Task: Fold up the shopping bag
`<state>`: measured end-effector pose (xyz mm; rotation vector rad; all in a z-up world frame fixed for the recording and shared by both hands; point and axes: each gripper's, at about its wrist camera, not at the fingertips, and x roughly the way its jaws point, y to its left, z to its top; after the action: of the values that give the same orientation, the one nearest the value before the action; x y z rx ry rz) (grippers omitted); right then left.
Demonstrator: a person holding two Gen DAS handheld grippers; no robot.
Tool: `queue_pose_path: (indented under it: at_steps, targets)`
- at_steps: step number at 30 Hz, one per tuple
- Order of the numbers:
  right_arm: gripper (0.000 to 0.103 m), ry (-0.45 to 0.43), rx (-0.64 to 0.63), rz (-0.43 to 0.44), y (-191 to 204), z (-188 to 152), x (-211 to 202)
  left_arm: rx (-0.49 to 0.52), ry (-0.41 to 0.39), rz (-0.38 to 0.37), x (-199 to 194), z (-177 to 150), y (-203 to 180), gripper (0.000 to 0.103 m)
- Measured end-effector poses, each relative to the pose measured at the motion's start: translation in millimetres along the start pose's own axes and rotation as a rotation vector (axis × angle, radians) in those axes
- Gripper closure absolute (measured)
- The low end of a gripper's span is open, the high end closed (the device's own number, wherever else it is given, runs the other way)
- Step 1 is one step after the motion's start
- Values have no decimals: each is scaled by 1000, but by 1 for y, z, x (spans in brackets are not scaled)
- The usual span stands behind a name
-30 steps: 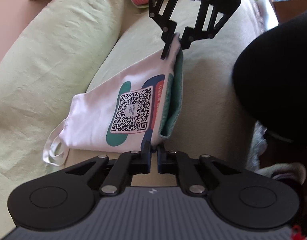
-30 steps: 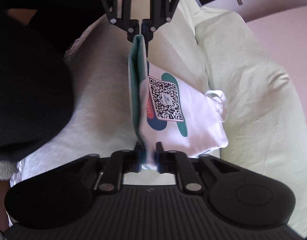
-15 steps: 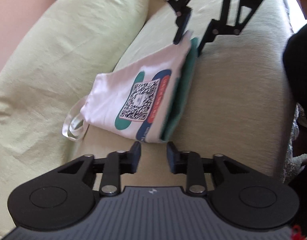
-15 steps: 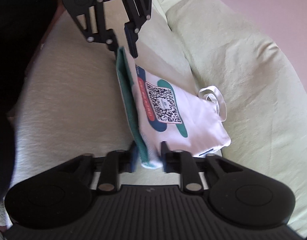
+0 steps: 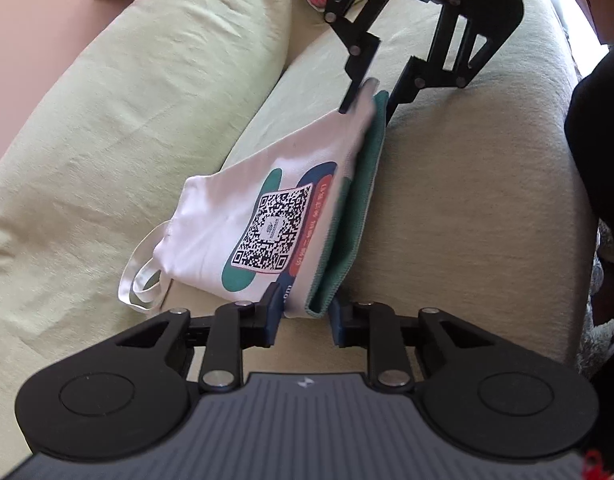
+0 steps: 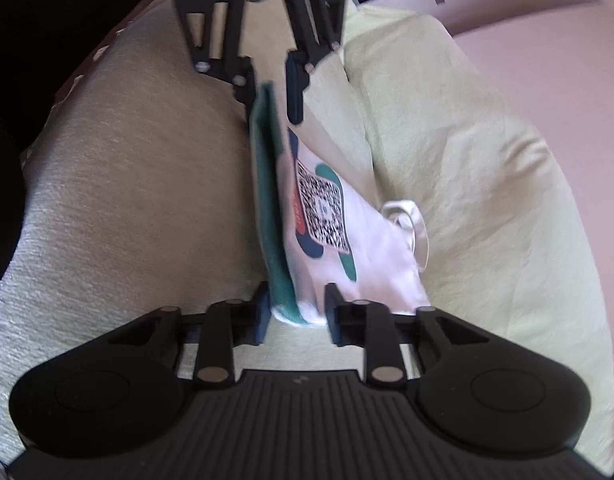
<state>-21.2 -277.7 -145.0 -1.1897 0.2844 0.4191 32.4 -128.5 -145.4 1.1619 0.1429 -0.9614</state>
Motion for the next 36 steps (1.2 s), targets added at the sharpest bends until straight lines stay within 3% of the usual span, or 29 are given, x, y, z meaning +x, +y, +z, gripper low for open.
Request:
queue_pose_path:
  at_steps: [2, 7, 12, 21, 26, 30, 33, 36]
  targets:
    - [91, 10, 45, 40, -5, 2, -3, -42, 28, -43, -3, 5, 6, 91]
    - [91, 27, 319, 209, -43, 4, -23, -171, 64, -220, -25, 14, 26, 92]
    - [91, 46, 623, 495, -77, -12, -33, -324, 107, -403, -32, 12, 43, 92]
    - [92, 80, 1078, 830, -127, -64, 11, -563, 175, -537, -10, -2, 71, 92]
    - [92, 89, 1268, 916, -126, -91, 22, -666, 198, -596, -2, -10, 85, 88]
    - [93, 106, 1414, 951, -123, -108, 25, -709, 197, -558, -11, -11, 92, 82]
    - [94, 136, 1505, 961, -122, -116, 26, -674, 201, -458, -27, -3, 85, 82]
    - [94, 207, 1572, 975, -125, -118, 31, -619, 171, -334, -54, 11, 76, 90]
